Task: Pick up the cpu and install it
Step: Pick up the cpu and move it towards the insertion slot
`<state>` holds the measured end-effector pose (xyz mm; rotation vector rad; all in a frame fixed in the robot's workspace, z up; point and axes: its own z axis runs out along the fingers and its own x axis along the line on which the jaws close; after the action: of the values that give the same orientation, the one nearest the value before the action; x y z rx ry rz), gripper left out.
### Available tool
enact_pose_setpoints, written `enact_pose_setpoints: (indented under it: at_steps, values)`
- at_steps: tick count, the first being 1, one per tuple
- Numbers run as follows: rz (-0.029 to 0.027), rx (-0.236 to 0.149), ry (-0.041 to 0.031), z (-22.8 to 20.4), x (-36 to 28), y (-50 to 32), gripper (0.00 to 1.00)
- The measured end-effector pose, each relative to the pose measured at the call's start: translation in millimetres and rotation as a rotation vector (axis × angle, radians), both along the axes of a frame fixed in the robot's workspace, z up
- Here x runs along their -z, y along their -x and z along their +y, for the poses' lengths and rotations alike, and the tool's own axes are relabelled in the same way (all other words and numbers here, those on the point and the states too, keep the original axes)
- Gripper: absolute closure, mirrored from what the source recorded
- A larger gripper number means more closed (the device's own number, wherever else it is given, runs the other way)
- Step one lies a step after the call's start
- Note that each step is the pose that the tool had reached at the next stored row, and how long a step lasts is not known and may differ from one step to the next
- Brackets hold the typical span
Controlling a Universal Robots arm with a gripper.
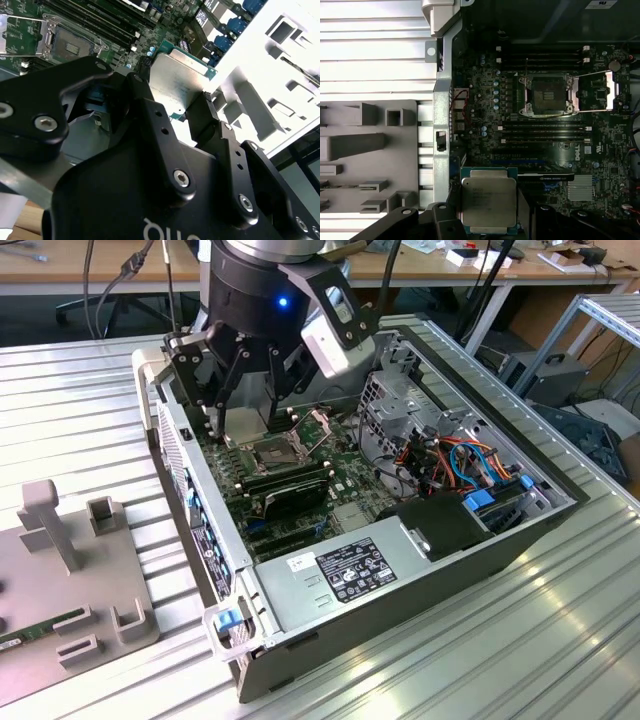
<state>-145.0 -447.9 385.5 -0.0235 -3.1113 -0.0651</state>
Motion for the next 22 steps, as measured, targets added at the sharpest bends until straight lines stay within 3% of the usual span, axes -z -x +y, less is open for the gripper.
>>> enact_pose_setpoints:
  at_steps: [22]
  values:
    - [0.0001, 0.000, 0.0000, 0.0, 0.0, -10.8, 0.46]
